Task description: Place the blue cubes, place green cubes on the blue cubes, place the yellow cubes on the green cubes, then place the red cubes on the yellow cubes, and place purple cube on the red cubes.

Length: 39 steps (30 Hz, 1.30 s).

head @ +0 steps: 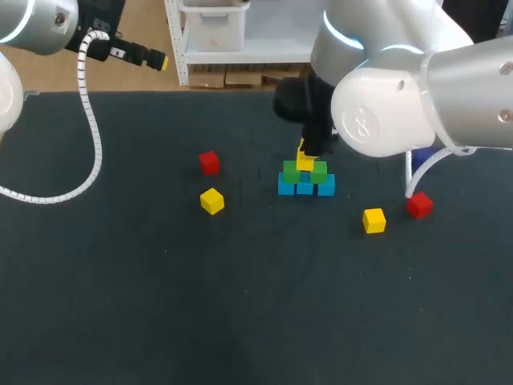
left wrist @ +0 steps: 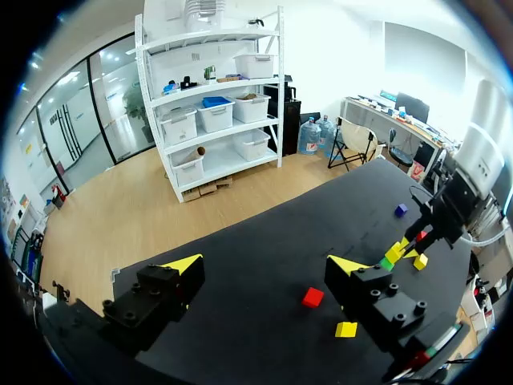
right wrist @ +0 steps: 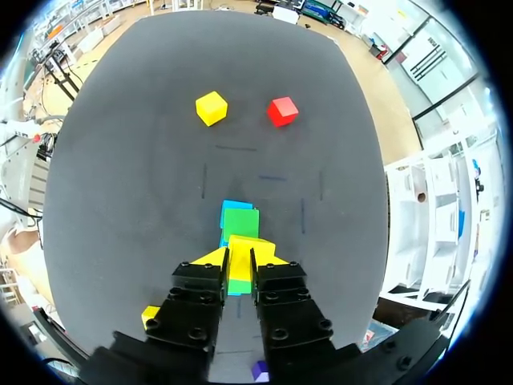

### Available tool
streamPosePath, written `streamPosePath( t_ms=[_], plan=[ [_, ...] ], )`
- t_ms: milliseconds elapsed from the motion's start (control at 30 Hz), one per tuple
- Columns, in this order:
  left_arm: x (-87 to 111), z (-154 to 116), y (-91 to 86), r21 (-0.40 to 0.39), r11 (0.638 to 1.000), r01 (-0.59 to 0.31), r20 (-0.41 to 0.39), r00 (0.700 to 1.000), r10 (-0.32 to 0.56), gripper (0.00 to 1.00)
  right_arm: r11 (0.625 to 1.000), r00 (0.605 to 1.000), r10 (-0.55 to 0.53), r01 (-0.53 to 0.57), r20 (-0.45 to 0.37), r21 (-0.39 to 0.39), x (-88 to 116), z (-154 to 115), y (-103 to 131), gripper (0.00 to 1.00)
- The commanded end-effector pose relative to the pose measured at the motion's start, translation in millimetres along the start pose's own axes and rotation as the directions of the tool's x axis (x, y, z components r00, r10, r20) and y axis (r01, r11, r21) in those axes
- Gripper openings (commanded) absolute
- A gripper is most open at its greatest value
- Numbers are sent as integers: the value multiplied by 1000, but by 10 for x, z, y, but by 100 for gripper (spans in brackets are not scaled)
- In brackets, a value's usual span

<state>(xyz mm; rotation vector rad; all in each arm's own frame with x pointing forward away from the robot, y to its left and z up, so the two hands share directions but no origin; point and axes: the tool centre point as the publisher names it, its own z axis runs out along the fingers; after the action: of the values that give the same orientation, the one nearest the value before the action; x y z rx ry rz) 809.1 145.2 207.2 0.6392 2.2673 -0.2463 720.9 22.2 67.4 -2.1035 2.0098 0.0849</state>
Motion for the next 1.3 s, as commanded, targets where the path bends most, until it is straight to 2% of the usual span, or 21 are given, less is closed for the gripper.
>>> streamPosePath(
  t_ms=[33,267,433,533,700,900,1100,1167,1233,1267,1300],
  plan=[
    [-4,10,2,-1,1000,0,1,1000,0,100,1000,1000,-2,2,4,3,14,-21,31,15],
    [-4,10,2,-1,1000,0,1,1000,0,100,1000,1000,-7,7,6,1,10,-22,43,3],
    [-4,10,2,-1,1000,0,1,1000,0,100,1000,1000,-10,10,9,2,10,-32,50,4],
    [-4,10,2,-1,1000,0,1,1000,0,100,1000,1000,-11,11,11,2,9,-37,54,14],
    [-4,10,2,-1,1000,0,1,1000,0,100,1000,1000,-10,10,15,2,3,-46,60,22],
    [-4,10,2,-1,1000,0,1,1000,0,100,1000,1000,7,-8,26,16,11,-109,45,42],
    [-4,10,2,-1,1000,0,1,1000,0,100,999,999,39,-40,32,29,51,-171,17,49],
    [-4,10,2,-1,1000,0,1,1000,0,100,998,998,54,-55,33,21,67,-153,-9,64],
    [-4,10,2,-1,1000,0,1,1000,0,100,998,998,56,-56,28,15,73,-125,-22,73],
    [-4,10,2,-1,1000,0,1,1000,0,100,998,998,57,-57,26,11,69,-113,-27,100],
    [-4,10,2,-1,1000,0,1,1000,0,100,998,998,58,-58,26,7,64,-103,-34,100]
  ],
)
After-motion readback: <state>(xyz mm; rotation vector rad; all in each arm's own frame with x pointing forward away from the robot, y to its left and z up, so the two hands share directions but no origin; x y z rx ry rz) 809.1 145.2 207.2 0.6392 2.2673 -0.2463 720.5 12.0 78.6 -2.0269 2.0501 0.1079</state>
